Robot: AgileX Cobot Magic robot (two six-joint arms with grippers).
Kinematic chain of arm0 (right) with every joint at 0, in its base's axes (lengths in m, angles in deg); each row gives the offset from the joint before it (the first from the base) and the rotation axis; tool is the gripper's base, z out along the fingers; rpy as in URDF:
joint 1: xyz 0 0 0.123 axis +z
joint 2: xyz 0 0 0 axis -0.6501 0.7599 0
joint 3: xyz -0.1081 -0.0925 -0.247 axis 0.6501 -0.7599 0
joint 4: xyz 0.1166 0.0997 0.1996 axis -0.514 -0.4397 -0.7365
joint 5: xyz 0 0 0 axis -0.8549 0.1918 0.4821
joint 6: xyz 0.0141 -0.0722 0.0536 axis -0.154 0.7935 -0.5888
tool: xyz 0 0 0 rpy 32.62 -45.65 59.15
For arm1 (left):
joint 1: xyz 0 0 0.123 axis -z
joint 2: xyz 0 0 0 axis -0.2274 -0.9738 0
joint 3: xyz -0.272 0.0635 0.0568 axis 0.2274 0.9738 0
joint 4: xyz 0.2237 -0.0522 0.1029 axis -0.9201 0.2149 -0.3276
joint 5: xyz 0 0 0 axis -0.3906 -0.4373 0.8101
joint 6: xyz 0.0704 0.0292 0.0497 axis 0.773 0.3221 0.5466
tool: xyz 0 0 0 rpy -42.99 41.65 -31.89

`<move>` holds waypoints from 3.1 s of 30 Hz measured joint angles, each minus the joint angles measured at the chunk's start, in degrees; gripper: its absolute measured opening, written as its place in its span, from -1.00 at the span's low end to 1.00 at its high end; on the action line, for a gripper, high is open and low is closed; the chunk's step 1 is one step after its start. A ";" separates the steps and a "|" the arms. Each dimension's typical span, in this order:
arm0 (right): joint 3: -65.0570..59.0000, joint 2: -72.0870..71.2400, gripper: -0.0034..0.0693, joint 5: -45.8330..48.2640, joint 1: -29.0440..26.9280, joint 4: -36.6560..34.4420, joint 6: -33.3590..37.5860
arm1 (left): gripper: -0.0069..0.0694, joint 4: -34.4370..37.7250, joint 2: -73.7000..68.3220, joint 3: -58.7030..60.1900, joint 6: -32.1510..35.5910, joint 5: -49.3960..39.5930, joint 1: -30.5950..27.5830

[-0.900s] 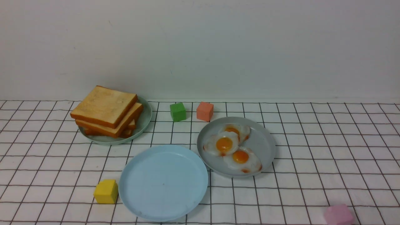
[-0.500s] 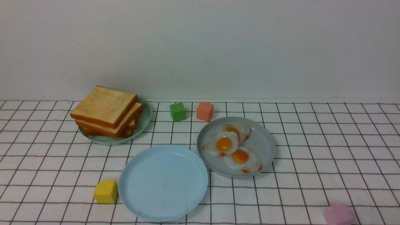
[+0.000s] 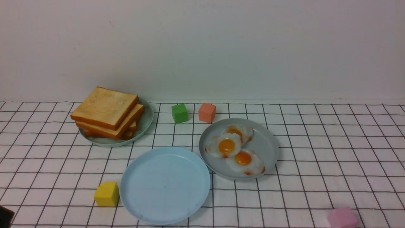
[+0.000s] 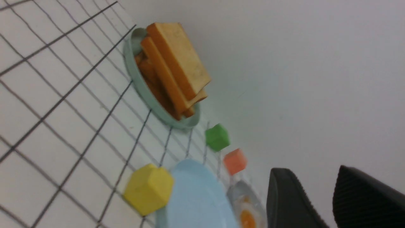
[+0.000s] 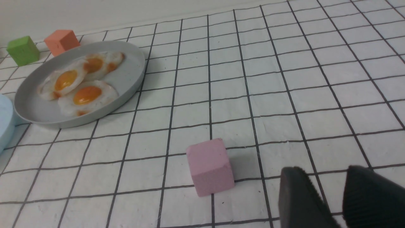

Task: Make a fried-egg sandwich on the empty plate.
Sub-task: Use the left arm to grab a slice of bread

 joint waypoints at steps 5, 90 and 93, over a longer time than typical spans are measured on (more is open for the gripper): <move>0.00 0.00 -0.25 0.00 0.00 0.00 0.00 | -0.42 -0.31 -0.18 -5.91 5.35 -4.39 1.23; 51.32 36.75 -0.86 31.25 13.68 -20.55 17.92 | 0.30 -44.45 -119.92 -94.72 23.62 -31.15 9.22; 51.32 36.75 -0.86 31.25 13.68 -20.57 17.92 | 0.30 -44.70 -120.44 -94.91 23.62 -31.40 9.22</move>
